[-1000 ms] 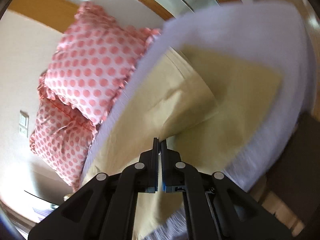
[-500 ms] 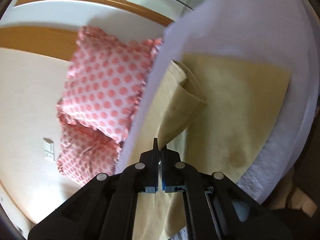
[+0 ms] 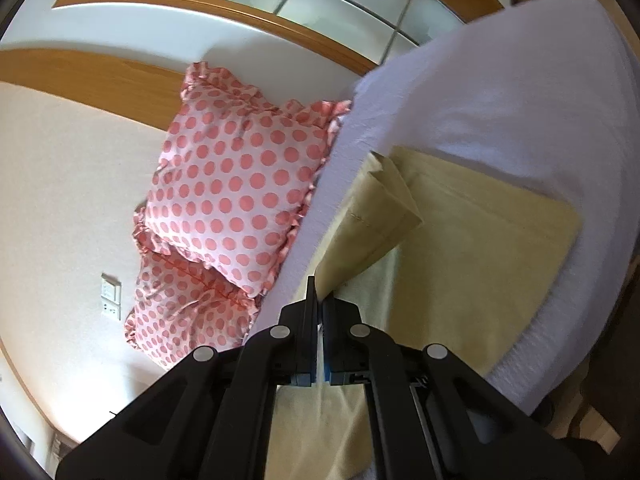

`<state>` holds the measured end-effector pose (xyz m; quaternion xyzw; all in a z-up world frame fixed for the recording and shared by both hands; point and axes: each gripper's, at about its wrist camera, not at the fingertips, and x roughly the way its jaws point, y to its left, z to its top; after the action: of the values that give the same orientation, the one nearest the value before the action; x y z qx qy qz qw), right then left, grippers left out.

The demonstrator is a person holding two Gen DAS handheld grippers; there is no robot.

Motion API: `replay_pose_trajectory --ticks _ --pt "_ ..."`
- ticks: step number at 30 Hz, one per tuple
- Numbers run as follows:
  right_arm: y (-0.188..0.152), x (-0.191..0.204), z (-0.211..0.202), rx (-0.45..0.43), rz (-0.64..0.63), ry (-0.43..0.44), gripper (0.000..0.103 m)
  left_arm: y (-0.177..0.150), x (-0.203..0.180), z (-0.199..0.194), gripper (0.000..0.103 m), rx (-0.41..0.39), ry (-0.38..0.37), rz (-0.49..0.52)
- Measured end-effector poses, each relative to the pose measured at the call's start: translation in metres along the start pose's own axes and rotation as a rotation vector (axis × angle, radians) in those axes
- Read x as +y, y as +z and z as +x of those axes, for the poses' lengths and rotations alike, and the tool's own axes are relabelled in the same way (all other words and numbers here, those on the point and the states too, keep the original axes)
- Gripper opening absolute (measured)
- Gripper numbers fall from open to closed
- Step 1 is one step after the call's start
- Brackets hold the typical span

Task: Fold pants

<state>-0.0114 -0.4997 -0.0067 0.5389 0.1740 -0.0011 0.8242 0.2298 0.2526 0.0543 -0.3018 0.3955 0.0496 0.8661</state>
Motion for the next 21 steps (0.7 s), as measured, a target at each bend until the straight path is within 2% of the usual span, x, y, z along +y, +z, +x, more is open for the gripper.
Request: replay_pose_trajectory --ticks 3,4,8,13,21 --pt "0.004 0.005 -0.013 -0.035 -0.041 -0.017 0.002 -0.033 0.007 -0.069 0.005 -0.108 -0.040 0.075" --pt "0.005 0.004 -0.016 -0.042 -0.047 -0.028 0.002 -0.053 0.016 -0.100 0.006 -0.142 -0.058 0.088" --pt "0.006 -0.014 -0.025 -0.047 -0.030 -0.100 0.002 -0.116 0.039 -0.160 0.006 -0.165 -0.065 0.116" --pt "0.000 -0.038 -0.025 -0.029 -0.010 -0.182 0.002 -0.172 0.058 -0.175 0.007 -0.147 -0.013 0.163" --pt "-0.003 -0.041 -0.036 -0.033 -0.039 -0.236 0.002 -0.202 0.082 -0.167 0.008 -0.112 -0.005 0.134"
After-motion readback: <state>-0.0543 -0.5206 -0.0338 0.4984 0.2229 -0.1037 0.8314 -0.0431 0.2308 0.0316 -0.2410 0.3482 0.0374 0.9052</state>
